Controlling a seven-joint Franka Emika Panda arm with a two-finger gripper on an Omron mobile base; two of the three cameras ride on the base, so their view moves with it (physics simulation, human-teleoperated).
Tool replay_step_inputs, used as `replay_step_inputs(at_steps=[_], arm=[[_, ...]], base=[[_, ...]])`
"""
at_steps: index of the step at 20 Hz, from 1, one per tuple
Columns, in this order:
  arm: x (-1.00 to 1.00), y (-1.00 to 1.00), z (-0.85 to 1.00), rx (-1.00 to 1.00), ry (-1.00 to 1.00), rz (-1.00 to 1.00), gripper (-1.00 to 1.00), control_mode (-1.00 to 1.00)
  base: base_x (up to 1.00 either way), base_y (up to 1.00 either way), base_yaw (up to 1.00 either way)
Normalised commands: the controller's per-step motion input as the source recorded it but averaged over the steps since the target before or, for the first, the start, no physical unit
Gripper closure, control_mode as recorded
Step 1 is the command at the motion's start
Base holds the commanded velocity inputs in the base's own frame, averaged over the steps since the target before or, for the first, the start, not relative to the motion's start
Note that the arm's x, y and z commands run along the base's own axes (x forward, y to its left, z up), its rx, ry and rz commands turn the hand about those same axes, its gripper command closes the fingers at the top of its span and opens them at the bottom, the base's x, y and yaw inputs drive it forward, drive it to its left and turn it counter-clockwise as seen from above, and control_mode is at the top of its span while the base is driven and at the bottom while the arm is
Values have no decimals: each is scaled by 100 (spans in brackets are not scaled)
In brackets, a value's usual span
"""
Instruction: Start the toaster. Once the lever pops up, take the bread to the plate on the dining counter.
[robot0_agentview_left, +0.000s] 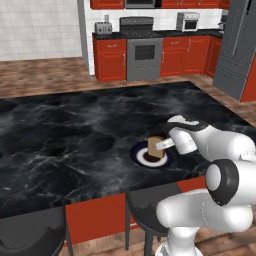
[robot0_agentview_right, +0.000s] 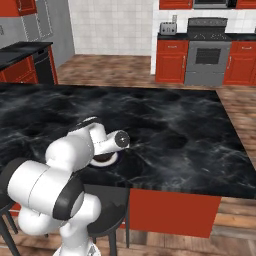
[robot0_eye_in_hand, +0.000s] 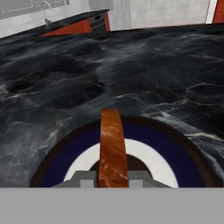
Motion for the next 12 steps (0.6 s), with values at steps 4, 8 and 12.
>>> replay_step_inputs(at_steps=[4, 8, 12], arm=[[0, 7, -2, 0, -2, 0, 100, -100], [0, 2, -3, 0, 0, 0, 100, -100], [0, 0, 0, 0, 0, 0, 100, -100]], base=[[0, 0, 0], [0, 0, 0], [0, 0, 0]])
